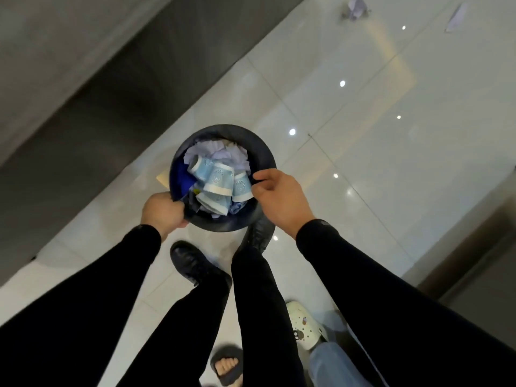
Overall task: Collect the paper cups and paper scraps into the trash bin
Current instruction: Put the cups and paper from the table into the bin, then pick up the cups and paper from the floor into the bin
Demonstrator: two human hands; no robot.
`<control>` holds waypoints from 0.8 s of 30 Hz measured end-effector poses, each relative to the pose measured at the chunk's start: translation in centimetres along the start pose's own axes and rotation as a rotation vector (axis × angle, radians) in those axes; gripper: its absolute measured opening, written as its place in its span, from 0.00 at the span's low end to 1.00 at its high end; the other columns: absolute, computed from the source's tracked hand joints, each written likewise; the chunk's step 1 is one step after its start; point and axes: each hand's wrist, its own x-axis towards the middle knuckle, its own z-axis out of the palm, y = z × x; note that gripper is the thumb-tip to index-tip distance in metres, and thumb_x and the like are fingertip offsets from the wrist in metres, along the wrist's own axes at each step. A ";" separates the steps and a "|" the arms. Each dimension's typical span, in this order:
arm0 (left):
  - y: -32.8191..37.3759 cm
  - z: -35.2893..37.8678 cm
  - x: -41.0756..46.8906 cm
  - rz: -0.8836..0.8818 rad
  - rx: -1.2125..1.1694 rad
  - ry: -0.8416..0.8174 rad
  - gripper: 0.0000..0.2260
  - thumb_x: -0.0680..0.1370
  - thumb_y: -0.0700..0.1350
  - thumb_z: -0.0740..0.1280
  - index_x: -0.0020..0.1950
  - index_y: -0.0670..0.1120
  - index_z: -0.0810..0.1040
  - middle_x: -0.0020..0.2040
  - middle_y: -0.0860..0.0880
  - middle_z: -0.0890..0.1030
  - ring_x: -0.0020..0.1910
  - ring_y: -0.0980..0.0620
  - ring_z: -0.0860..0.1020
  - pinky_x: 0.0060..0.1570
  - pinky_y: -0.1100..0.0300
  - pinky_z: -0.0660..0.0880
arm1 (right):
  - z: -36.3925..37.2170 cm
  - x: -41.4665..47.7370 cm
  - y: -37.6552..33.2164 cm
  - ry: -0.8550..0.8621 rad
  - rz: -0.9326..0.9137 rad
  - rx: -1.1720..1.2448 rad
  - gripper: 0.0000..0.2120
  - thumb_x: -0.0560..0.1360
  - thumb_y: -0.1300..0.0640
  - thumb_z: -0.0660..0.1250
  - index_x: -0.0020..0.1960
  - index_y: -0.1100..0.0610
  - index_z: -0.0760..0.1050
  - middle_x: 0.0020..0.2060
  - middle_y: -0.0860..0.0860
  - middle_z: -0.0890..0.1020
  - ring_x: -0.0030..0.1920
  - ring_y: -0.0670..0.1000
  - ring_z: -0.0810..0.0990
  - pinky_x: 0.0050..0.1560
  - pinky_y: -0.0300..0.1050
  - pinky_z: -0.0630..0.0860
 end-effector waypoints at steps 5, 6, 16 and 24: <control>5.8 -1.1 -6.7 -0.013 -0.101 -0.011 0.06 0.74 0.34 0.61 0.36 0.39 0.73 0.35 0.40 0.82 0.44 0.39 0.83 0.45 0.47 0.81 | -5.9 -3.2 -2.8 0.055 -0.035 0.090 0.15 0.75 0.62 0.61 0.60 0.57 0.75 0.48 0.53 0.82 0.48 0.48 0.77 0.50 0.36 0.70; 7.2 -1.3 -8.2 0.010 -0.094 -0.026 0.05 0.72 0.35 0.61 0.38 0.35 0.74 0.29 0.42 0.82 0.40 0.38 0.84 0.46 0.43 0.81 | -7.6 -3.9 -3.5 0.075 -0.041 0.113 0.15 0.75 0.62 0.61 0.60 0.57 0.75 0.46 0.52 0.81 0.47 0.48 0.77 0.50 0.36 0.70; 25.2 -3.1 -28.4 0.299 -0.040 -0.012 0.07 0.72 0.33 0.60 0.35 0.34 0.73 0.27 0.38 0.78 0.20 0.46 0.79 0.34 0.50 0.80 | -26.3 -14.7 -10.9 0.305 -0.217 0.255 0.15 0.76 0.60 0.61 0.62 0.56 0.75 0.49 0.52 0.82 0.49 0.50 0.79 0.50 0.37 0.71; 39.6 -5.1 -44.1 0.642 0.069 0.000 0.08 0.72 0.36 0.60 0.37 0.32 0.75 0.23 0.40 0.79 0.22 0.43 0.79 0.34 0.52 0.79 | -39.5 -25.1 -16.7 0.563 -0.430 0.242 0.14 0.76 0.57 0.63 0.60 0.55 0.76 0.49 0.51 0.82 0.47 0.48 0.79 0.52 0.37 0.73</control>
